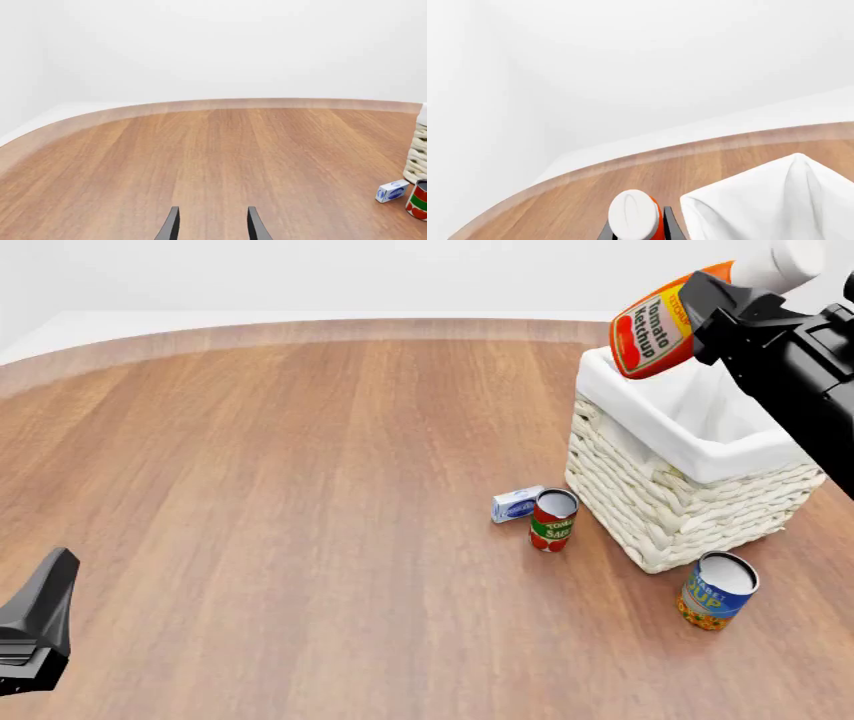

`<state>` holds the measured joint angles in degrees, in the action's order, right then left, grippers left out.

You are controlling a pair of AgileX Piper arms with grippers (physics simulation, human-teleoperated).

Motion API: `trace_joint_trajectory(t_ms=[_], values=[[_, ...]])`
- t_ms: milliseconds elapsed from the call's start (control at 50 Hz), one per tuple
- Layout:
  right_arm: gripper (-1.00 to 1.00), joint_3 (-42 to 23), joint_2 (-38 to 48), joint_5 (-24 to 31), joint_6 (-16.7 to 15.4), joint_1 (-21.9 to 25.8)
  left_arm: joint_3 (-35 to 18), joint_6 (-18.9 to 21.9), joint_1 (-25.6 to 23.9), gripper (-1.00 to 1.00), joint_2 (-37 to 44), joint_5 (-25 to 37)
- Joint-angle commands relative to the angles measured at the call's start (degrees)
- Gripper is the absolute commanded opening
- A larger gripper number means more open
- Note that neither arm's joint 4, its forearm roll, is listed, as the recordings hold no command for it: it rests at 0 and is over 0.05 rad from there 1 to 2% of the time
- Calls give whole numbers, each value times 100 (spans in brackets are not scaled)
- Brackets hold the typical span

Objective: Pick up the ketchup, and put it in the basket.

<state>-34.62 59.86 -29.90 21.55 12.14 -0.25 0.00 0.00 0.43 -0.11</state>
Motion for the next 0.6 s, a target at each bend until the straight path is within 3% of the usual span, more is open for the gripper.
trace_joint_trajectory(t_ms=[20, 380, 440, 600], values=[[-100, 190, -517, 110, -9, -571, 0, 0, 0, 100, 0, 0], [-100, 255, -962, 374, -284, -1078, 0, 0, 0, 100, 0, 0], [-100, 238, -1088, 530, -604, -1230, 0, 0, 0, 100, 0, 0], [-100, 178, -1135, 701, -948, -1353, 0, 0, 0, 100, 0, 0]])
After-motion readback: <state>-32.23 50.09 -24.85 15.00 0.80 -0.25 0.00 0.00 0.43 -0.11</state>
